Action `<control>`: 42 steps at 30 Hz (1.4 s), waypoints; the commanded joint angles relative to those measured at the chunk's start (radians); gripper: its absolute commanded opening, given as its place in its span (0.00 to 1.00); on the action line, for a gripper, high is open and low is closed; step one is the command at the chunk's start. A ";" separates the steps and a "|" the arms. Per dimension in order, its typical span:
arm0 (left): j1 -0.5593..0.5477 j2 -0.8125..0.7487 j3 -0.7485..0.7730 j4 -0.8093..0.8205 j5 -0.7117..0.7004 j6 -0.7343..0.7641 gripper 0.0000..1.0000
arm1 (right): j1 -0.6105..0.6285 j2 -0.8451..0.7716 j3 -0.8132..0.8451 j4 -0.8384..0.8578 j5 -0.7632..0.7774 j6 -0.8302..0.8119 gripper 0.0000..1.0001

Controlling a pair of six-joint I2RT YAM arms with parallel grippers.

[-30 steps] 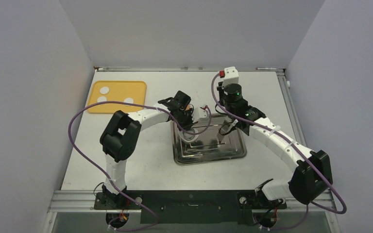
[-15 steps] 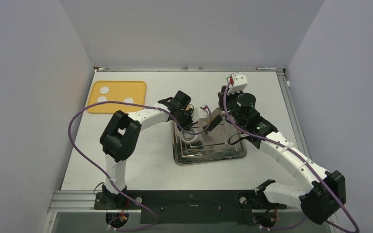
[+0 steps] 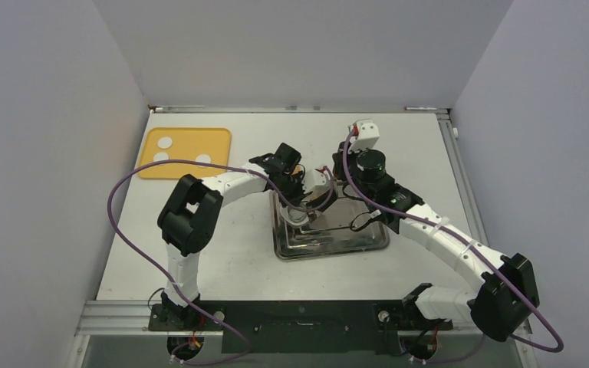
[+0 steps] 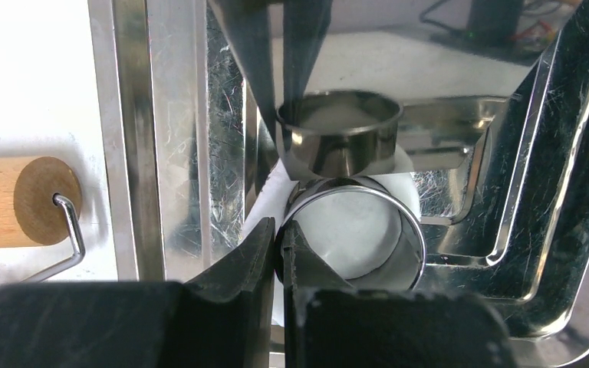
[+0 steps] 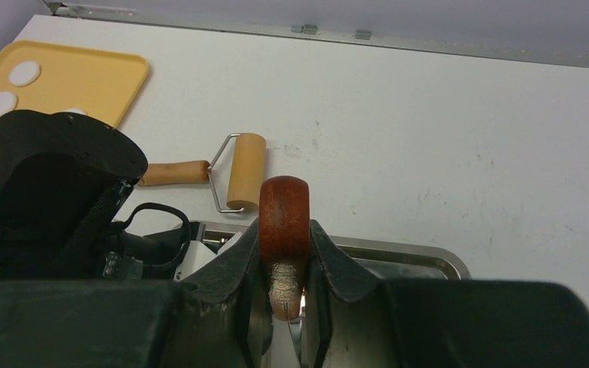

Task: Roll out the dumpling wrappers from the dough
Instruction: Remove the dumpling wrapper from the work surface.

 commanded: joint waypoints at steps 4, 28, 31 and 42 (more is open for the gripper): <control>0.000 -0.007 -0.005 -0.021 0.010 -0.029 0.00 | 0.067 0.039 0.032 0.024 0.044 0.042 0.08; 0.000 -0.033 -0.036 -0.016 -0.014 -0.005 0.00 | 0.184 0.274 0.205 -0.455 0.632 -0.220 0.08; 0.001 -0.035 -0.036 -0.018 -0.018 0.000 0.00 | 0.176 0.254 0.191 -0.469 0.650 -0.242 0.08; 0.000 -0.029 -0.033 -0.024 -0.023 0.007 0.00 | 0.150 0.198 0.128 -0.509 0.661 -0.253 0.08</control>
